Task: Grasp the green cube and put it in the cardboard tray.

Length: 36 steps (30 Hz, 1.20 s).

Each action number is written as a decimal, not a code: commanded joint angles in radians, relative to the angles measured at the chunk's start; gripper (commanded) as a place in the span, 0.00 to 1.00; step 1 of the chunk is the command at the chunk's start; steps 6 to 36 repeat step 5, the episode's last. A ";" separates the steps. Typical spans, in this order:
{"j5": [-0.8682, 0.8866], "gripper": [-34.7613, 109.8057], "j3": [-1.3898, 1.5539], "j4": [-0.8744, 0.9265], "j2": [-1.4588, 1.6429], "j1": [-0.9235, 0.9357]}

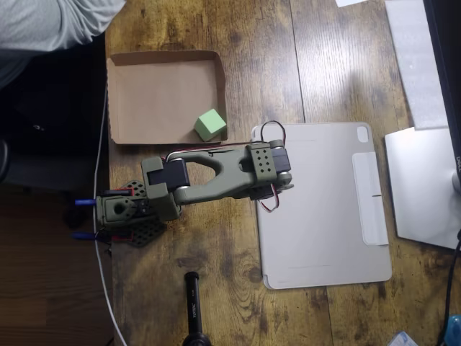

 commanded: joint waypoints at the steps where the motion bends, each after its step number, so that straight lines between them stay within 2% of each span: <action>1: 0.000 0.24 -0.020 0.023 0.009 0.025; 36: 0.000 0.24 -0.020 0.023 0.006 0.023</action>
